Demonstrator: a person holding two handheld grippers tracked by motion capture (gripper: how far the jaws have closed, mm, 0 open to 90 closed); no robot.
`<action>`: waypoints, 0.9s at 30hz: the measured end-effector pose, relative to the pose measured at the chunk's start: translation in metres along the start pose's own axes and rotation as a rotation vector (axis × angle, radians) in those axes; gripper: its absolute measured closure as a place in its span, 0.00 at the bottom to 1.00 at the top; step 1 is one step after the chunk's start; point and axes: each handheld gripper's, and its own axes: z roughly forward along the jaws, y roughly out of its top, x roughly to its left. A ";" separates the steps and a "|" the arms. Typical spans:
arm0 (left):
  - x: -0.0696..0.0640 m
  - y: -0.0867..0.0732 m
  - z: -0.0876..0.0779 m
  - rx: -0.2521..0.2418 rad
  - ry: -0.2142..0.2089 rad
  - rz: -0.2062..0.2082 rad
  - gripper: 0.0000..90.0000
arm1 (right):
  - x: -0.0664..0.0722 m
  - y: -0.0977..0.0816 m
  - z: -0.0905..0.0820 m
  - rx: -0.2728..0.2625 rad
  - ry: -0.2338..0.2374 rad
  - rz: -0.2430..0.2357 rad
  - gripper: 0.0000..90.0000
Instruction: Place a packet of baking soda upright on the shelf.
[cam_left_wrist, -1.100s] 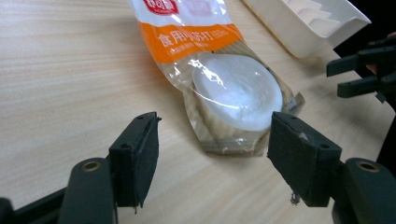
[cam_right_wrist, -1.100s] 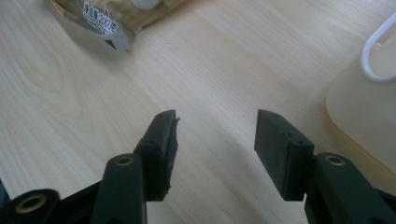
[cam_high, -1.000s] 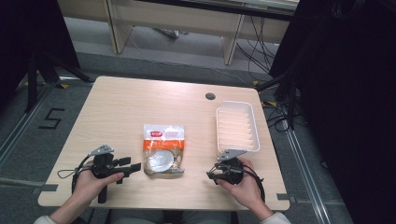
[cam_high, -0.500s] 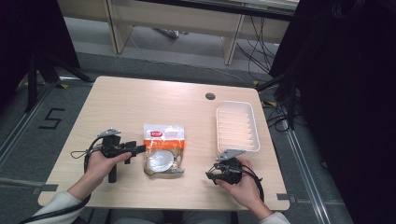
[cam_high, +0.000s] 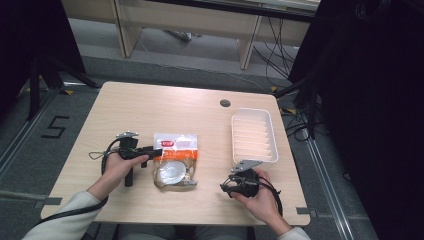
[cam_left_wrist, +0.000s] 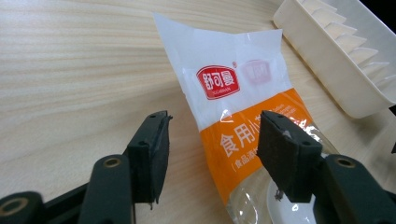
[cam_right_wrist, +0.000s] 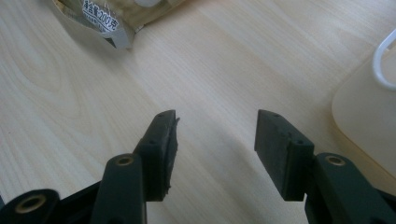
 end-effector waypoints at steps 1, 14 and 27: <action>-0.001 0.000 0.002 -0.003 -0.001 -0.004 0.49 | 0.000 0.000 0.000 0.000 -0.002 -0.001 0.55; -0.001 0.002 0.016 0.011 -0.054 0.000 0.57 | 0.001 -0.001 0.002 -0.019 -0.003 -0.007 0.55; 0.000 0.001 0.015 0.018 -0.068 0.049 0.78 | 0.001 0.000 0.001 0.004 0.010 -0.010 0.55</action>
